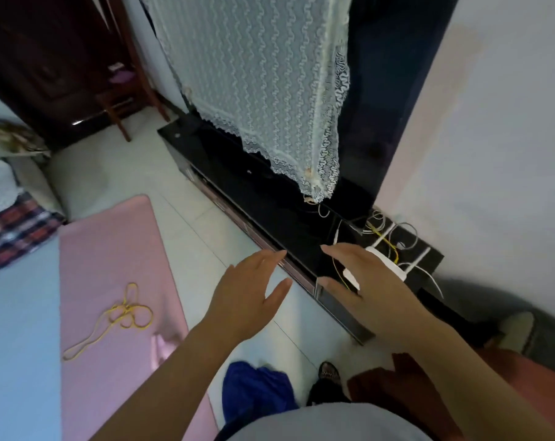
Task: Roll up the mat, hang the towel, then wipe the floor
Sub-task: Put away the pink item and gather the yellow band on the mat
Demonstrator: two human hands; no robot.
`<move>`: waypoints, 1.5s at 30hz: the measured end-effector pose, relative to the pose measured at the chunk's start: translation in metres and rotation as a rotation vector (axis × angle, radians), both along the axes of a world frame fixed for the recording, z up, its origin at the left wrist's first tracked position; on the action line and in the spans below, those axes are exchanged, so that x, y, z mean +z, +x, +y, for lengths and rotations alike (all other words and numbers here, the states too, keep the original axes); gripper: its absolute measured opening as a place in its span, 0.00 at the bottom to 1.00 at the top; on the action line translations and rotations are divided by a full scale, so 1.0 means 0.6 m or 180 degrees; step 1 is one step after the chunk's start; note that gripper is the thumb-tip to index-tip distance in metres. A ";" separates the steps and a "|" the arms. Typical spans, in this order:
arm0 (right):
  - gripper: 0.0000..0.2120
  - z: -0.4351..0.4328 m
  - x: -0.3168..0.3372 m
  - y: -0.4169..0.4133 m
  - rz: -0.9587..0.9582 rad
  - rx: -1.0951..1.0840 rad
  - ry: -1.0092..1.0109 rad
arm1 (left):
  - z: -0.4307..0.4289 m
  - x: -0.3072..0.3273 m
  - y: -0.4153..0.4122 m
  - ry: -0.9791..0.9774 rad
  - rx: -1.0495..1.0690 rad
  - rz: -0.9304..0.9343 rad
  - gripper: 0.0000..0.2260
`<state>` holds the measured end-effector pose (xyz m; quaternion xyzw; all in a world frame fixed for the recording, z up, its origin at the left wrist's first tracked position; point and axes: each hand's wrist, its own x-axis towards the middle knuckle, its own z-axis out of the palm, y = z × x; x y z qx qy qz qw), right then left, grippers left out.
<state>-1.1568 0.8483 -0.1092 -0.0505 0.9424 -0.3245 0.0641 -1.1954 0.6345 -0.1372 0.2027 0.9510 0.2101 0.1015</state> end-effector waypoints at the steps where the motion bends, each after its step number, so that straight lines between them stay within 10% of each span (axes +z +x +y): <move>1: 0.26 0.013 -0.001 -0.021 -0.0020 0.0087 0.0032 | 0.014 -0.001 -0.013 0.0012 0.0066 -0.0033 0.32; 12: 0.28 -0.044 -0.012 -0.223 -0.0243 0.1166 -0.0040 | -0.051 -0.013 -0.113 -0.0245 0.0940 0.0022 0.30; 45: 0.21 -0.861 -0.123 -0.752 -0.0189 0.4524 -0.0057 | -0.651 -0.081 -0.352 -0.0478 0.4209 0.0011 0.27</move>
